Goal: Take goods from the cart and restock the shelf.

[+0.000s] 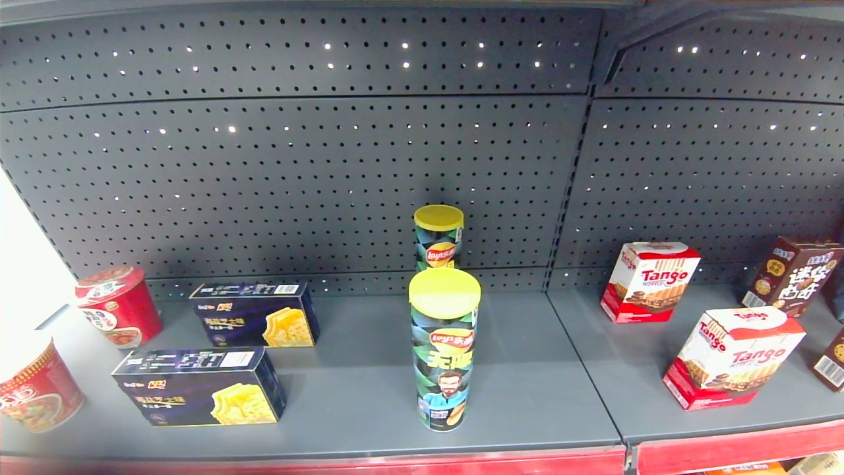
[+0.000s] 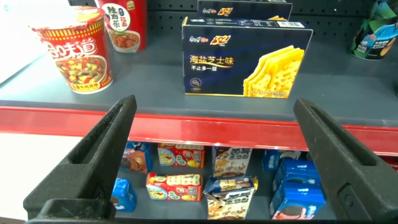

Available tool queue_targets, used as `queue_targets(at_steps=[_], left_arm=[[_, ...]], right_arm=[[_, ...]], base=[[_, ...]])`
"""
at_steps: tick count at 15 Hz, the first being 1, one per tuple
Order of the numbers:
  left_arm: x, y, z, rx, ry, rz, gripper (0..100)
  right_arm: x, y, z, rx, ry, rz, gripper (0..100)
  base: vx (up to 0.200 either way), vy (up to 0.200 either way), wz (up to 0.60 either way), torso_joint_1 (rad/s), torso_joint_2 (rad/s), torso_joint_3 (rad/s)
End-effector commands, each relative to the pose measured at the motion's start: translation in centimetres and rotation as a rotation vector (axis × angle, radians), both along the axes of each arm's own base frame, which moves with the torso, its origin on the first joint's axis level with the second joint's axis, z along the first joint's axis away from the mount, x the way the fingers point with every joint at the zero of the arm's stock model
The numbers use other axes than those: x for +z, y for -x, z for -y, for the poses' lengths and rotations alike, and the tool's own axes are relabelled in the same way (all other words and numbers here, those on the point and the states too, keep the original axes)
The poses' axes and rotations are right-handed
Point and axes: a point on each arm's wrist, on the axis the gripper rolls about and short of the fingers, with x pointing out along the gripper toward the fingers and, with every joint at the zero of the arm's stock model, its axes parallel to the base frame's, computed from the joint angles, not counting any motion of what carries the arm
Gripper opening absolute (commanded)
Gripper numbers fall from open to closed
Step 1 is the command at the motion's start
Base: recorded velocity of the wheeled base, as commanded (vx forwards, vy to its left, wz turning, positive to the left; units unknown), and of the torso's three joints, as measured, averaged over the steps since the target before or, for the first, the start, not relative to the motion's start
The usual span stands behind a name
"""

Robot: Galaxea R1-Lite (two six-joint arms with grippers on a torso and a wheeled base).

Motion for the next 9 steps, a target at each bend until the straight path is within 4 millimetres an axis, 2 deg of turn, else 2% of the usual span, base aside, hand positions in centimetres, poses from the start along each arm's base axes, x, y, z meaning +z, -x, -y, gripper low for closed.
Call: queue_targets(at_steps=[1,9], left_arm=[[0.00,-0.01,0.00,0.001,0.001,-0.002,100],[0.00,-0.01,0.00,0.001,0.001,-0.002,100]], right_arm=[[0.00,-0.02,0.00,0.000,-0.001,-0.002,100],[0.00,-0.02,0.00,0.000,0.000,-0.002,100]], base=[[0.000,0.000,0.00,0.000,0.00,0.000],[0.000,0.000,0.00,0.000,0.00,0.000]])
